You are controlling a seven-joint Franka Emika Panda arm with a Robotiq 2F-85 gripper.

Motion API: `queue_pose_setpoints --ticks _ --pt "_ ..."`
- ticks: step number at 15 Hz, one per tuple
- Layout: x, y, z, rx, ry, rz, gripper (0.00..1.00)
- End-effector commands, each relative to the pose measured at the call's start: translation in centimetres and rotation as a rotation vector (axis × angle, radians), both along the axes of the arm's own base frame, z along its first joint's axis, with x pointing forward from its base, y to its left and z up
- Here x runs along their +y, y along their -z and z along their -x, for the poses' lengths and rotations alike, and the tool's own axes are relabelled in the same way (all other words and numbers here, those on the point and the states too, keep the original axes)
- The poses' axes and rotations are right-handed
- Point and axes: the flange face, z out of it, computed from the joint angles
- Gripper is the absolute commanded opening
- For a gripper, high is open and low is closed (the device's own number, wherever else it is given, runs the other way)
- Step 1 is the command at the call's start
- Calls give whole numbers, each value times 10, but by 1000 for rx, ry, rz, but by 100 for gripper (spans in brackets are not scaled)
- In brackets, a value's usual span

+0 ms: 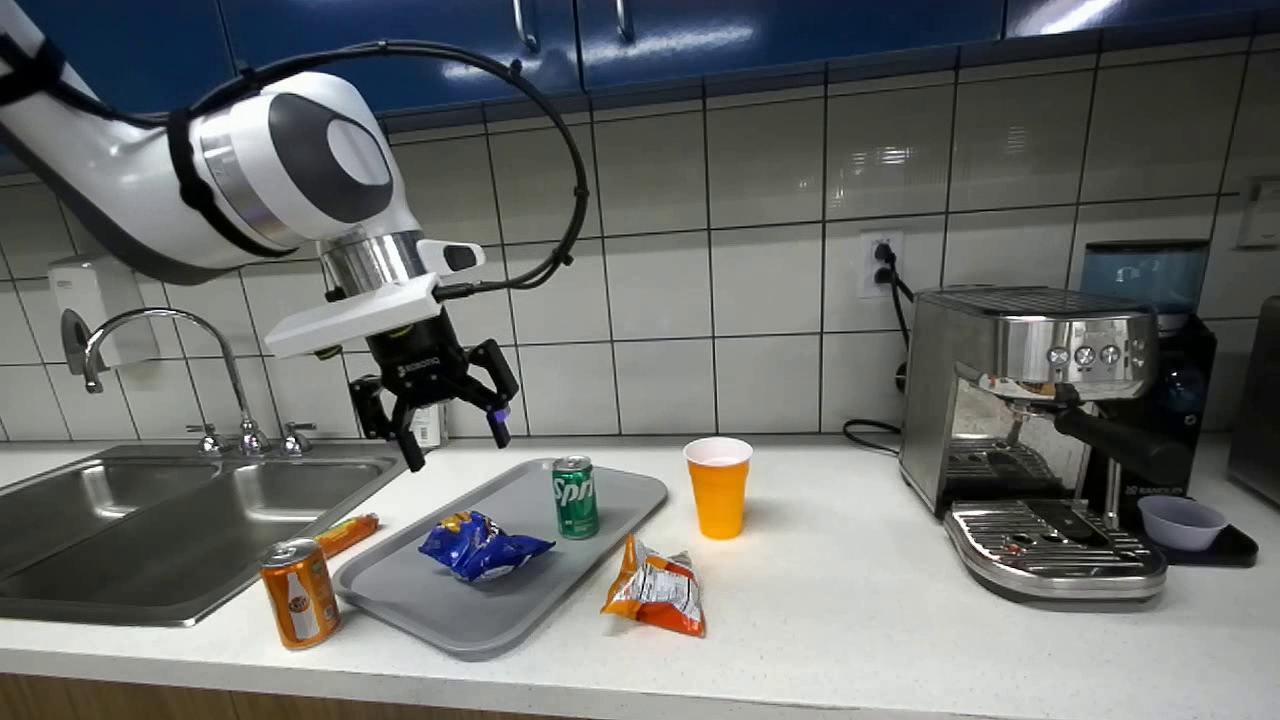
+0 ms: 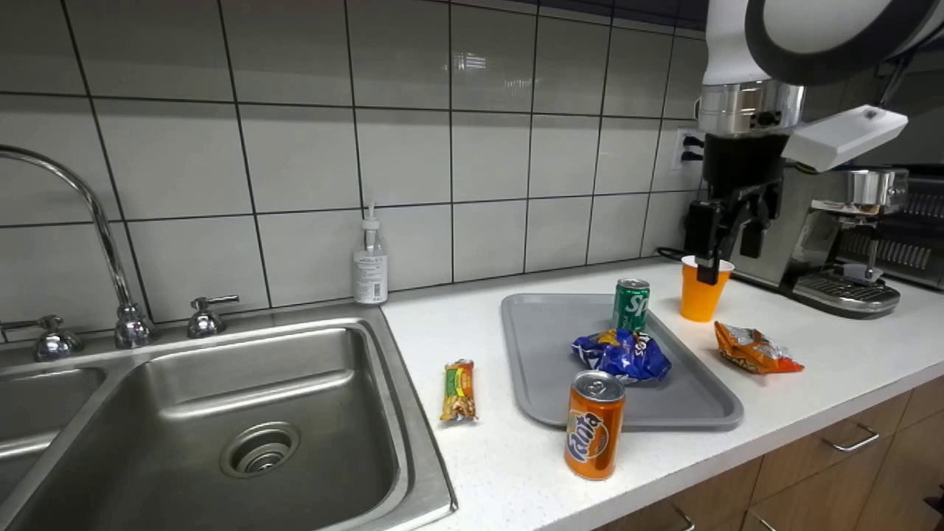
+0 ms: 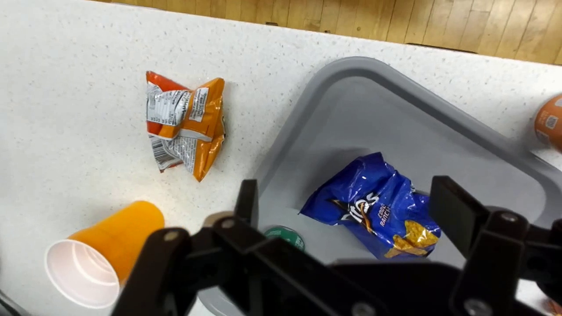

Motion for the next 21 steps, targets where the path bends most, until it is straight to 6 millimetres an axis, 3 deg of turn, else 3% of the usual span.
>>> queue_pose_setpoints --ticks 1,13,21 --pt "0 8 -8 24 -105 -34 100" --pt "14 41 -29 156 -466 -55 100" --pt "23 71 -53 213 -589 -52 100"
